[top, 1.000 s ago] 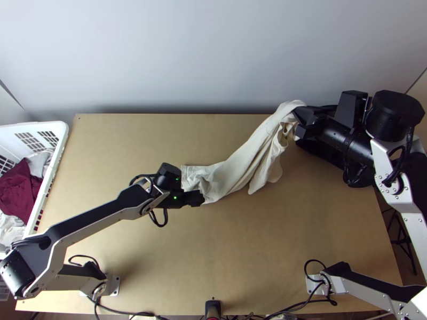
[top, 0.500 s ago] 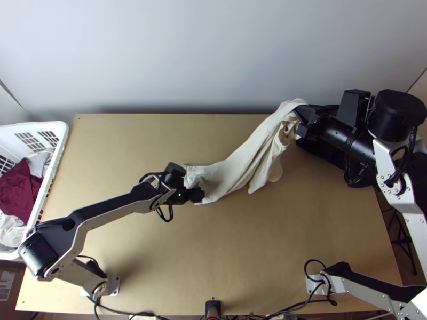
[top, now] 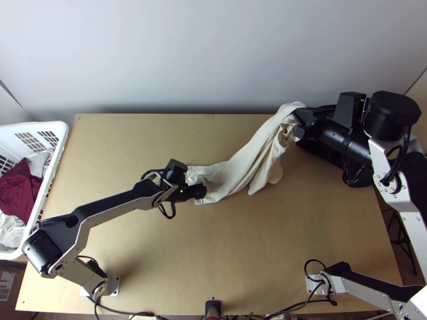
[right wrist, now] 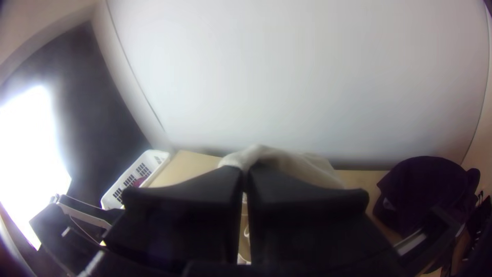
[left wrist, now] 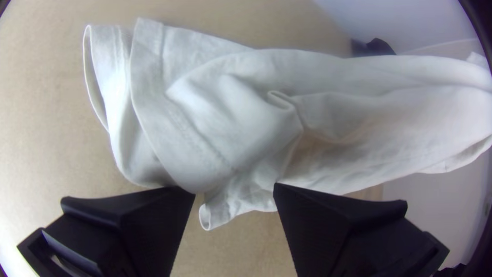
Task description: Fold the t-shirt
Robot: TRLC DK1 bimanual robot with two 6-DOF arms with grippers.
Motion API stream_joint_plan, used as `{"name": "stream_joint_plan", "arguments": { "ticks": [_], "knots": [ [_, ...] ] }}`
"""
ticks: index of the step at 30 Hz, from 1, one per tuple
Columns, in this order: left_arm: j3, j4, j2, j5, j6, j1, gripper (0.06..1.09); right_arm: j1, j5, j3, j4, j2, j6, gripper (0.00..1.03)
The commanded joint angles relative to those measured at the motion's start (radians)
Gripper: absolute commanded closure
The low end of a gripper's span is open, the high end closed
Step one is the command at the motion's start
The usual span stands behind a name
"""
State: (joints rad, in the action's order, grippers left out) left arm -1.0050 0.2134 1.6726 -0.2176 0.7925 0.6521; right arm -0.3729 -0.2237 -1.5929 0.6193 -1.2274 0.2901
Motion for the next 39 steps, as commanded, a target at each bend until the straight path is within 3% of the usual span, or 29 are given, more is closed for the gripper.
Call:
{"name": "stream_joint_plan", "arguments": {
  "ticks": [1, 10, 11, 15, 32, 39],
  "knots": [
    [-0.009, 0.007, -0.004, -0.023, 0.017, -0.002, 0.32, 0.000, 0.003, 0.010, -0.003, 0.000, -0.006, 1.00],
    [-0.014, -0.002, 0.009, -0.062, 0.053, -0.003, 0.33, 0.000, 0.006, 0.022, -0.003, 0.002, -0.017, 1.00],
    [-0.014, -0.003, 0.009, -0.074, 0.056, -0.003, 0.40, -0.001, 0.007, 0.022, -0.003, 0.002, -0.020, 1.00],
    [-0.014, -0.017, 0.027, -0.094, 0.068, -0.003, 1.05, -0.001, 0.009, 0.022, -0.003, 0.000, -0.026, 1.00],
    [-0.038, -0.002, -0.109, -0.100, 0.060, -0.170, 1.05, 0.014, 0.017, 0.053, -0.004, 0.040, -0.046, 1.00],
    [-0.153, 0.165, -0.266, -0.100, 0.060, -0.276, 1.05, 0.066, 0.017, 0.102, 0.007, 0.135, -0.040, 1.00]
  ]
}}
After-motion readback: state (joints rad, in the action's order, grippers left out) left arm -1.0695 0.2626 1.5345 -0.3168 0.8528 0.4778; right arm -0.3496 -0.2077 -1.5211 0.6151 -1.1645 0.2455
